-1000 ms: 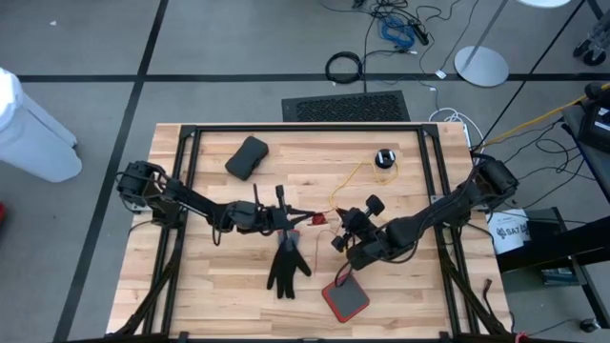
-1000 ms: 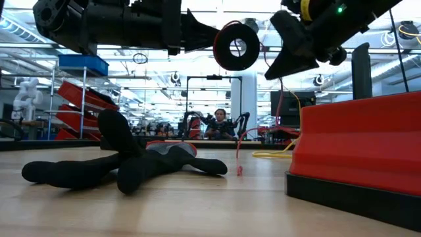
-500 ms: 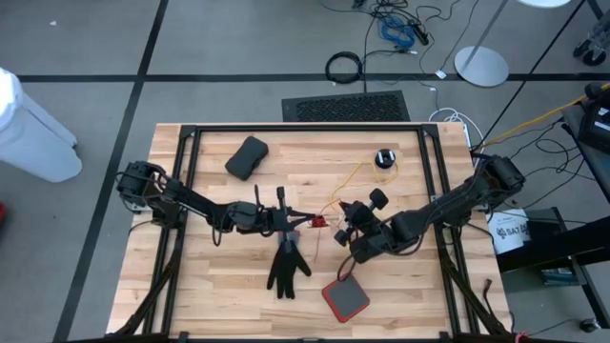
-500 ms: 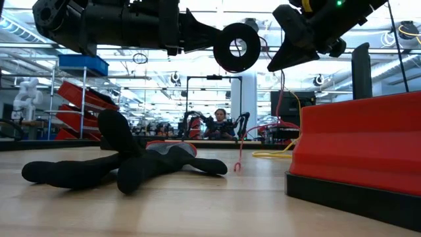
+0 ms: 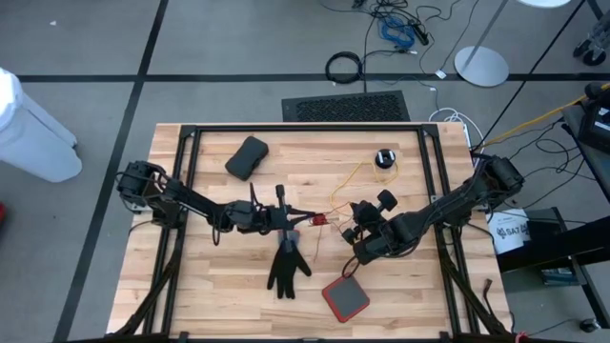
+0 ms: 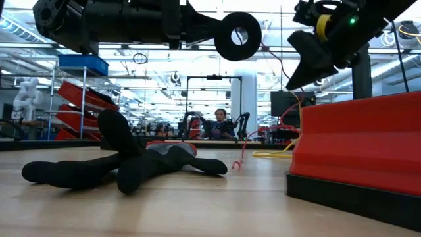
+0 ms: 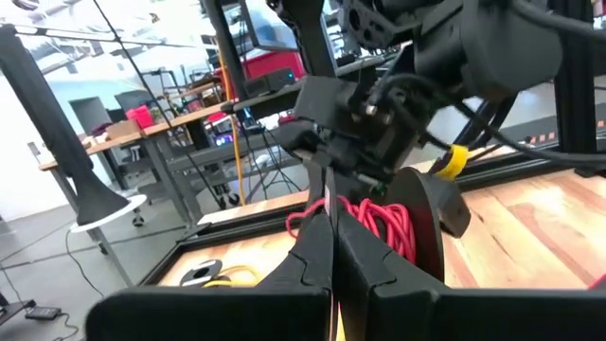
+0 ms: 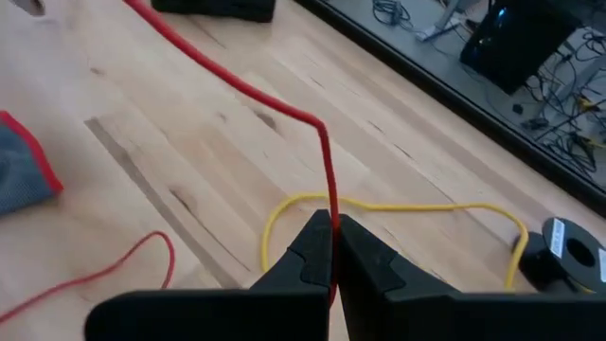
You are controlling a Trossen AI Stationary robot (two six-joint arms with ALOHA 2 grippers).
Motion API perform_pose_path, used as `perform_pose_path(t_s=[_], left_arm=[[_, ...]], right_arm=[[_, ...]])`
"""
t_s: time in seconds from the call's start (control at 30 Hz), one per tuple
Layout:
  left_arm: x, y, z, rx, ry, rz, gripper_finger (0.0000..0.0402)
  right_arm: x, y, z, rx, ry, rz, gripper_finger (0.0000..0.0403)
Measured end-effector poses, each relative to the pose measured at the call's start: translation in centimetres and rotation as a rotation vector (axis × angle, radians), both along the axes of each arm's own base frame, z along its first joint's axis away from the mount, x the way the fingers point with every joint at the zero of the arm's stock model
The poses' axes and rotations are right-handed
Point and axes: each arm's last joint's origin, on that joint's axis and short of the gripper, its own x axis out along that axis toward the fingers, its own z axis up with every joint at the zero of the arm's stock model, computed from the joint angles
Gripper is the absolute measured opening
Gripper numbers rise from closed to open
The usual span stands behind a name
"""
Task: Coil cords
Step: Coil the red wire onto the black spool
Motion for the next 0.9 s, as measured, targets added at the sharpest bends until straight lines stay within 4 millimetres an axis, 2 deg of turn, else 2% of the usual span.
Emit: perform_pose_path(t_s=[0.2, 0.33, 0.6, 0.9], left_arm=[[0.0, 0.0, 0.0, -0.014, -0.005, -0.005, 0.0000], [0.0, 0.1, 0.3, -0.029, -0.029, -0.002, 0.0000], [0.0, 0.9, 0.9, -0.066, -0.099, 0.037, 0.0000], [0.1, 2.4, 1.1, -0.070, -0.116, 0.138, 0.0000]], right_arm=[[-1.0, -0.5, -1.7, 0.035, 0.021, -0.026, 0.0000], [-0.7, -0.4, -2.8, 0.080, -0.047, 0.000, 0.0000], [2.8, -1.2, -2.9, 0.103, -0.160, 0.129, 0.0000], [5.7, -2.1, -4.7, 0.111, -0.242, 0.182, 0.0000]])
